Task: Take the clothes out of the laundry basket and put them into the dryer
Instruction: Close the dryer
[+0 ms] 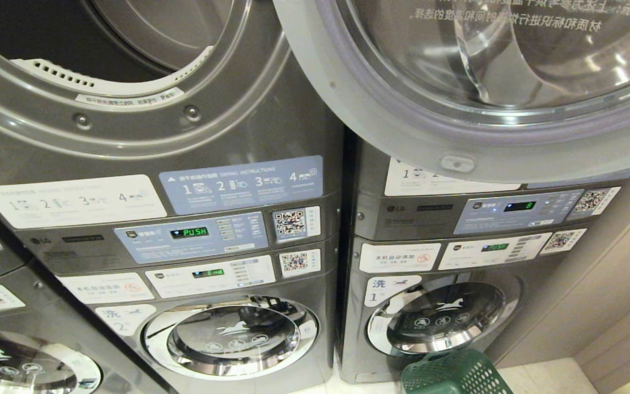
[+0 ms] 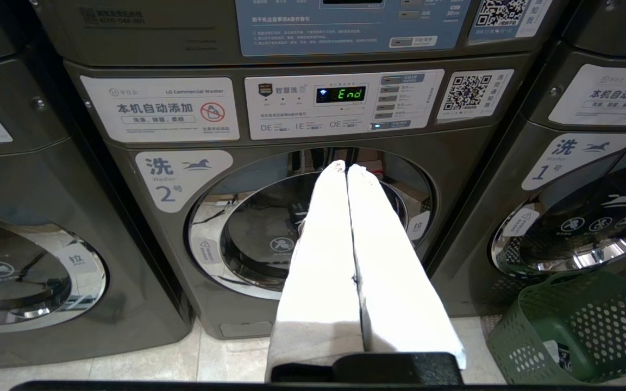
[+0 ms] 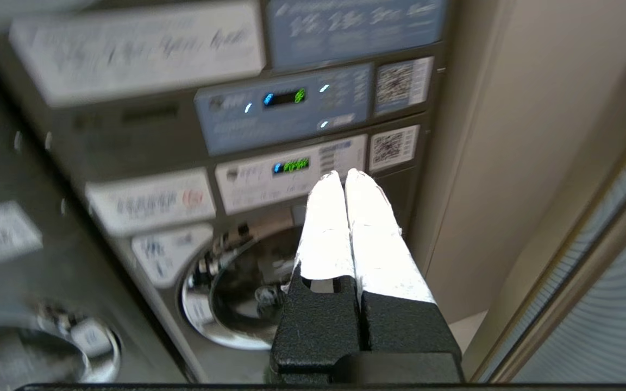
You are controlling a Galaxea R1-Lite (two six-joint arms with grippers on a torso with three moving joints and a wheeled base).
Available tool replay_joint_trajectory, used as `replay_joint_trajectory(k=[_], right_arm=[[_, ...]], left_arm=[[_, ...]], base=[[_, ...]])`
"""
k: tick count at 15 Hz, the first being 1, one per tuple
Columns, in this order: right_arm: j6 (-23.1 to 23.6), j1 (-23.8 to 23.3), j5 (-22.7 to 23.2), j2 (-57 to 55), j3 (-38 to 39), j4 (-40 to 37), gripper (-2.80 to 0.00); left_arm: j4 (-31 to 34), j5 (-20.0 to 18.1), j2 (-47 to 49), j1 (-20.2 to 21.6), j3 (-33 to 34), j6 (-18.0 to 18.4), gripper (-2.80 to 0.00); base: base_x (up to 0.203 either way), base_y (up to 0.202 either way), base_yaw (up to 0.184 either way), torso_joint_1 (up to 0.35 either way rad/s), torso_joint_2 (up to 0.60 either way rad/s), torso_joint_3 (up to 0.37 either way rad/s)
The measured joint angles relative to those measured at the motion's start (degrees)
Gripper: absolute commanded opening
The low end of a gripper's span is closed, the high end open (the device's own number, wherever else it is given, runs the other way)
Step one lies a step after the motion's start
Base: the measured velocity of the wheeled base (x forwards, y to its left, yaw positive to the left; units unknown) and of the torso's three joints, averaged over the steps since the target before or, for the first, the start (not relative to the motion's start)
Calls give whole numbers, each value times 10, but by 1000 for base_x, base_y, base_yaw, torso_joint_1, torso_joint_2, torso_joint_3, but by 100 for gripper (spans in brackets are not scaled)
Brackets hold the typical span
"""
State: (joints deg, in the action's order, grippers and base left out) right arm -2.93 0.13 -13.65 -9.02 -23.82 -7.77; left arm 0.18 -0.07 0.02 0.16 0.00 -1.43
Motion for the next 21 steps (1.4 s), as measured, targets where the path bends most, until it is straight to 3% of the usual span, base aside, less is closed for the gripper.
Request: replay_joint_trajectory(k=[4, 8, 16, 21], right_arm=[[-68, 0, -51, -110, -95, 8, -280], [-68, -1, -87, -209, -158, 78, -280], [-54, -6, -135, -312, -231, 132, -280], [-74, -20, -136, -447, -291, 226, -280]], left_arm=[[0, 0, 0, 0, 0, -1, -280], [0, 0, 0, 0, 0, -1, -280], [-1, 0, 0, 0, 0, -2, -280], [0, 0, 0, 0, 0, -1, -280]], base=[[0, 0, 0, 2, 3, 82], [0, 0, 0, 2, 2, 187], [0, 0, 0, 0, 1, 204], [0, 0, 0, 2, 1, 52]])
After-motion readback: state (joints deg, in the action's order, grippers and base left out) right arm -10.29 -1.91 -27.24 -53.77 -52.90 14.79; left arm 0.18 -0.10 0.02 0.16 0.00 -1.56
